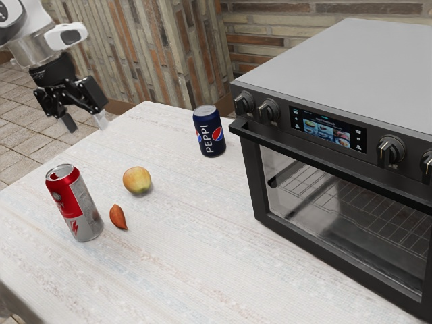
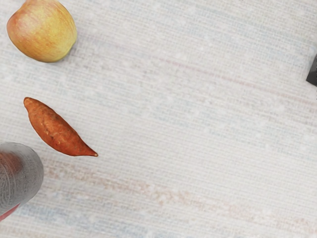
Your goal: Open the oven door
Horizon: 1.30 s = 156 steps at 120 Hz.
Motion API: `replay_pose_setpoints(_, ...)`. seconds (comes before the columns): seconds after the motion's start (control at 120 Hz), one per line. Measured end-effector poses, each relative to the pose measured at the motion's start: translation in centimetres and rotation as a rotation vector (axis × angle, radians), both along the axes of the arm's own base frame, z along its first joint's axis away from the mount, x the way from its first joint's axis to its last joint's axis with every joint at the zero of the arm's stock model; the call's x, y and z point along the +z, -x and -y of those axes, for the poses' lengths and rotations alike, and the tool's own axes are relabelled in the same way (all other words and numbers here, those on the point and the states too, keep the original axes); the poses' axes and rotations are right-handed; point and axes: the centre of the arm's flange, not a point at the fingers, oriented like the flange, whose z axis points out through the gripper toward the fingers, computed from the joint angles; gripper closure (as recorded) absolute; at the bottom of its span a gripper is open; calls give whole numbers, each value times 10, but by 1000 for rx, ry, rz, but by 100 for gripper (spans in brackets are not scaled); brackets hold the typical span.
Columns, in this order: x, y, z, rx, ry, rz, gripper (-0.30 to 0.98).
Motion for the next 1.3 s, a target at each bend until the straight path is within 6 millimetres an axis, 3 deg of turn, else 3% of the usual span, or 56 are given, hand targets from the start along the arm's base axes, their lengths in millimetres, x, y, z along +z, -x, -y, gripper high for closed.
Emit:
replay_pose_setpoints(0.092,12,5,3,-18,-31,13,2)
replay_pose_setpoints(0.133,49,23,11,-28,-68,76,2)
replay_pose_setpoints(0.183,113,63,32,-68,-158,200,2)
replay_pose_setpoints(0.217,136,75,51,-126,-224,246,2)
replay_pose_setpoints(0.242,146,71,87,-216,-264,270,2)
replay_pose_setpoints(0.267,150,60,144,-356,-286,291,2)
replay_pose_setpoints(0.308,142,45,240,-608,-288,310,2)
replay_pose_setpoints(0.342,132,40,296,-767,-293,321,2)
replay_pose_setpoints(0.392,113,32,350,-940,-312,331,2)
replay_pose_setpoints(0.483,77,3,418,-1200,-325,347,2)
replay_pose_setpoints(0.517,71,-7,420,-1244,-350,350,3)
replay_pose_setpoints(0.567,68,-17,403,-1264,-405,342,2)
replay_pose_setpoints(0.625,62,-16,390,-1292,-474,307,2)
replay_pose_setpoints(0.692,49,-10,393,-1354,-529,259,2)
replay_pose_setpoints(0.8,26,-3,412,-1492,-553,227,2)
replay_pose_setpoints(1.158,5,4,485,-1913,-552,325,2)
replay_pose_setpoints(1.225,-4,-6,474,-1931,-543,310,2)
replay_pose_setpoints(1.3,-14,-27,434,-1896,-531,276,2)
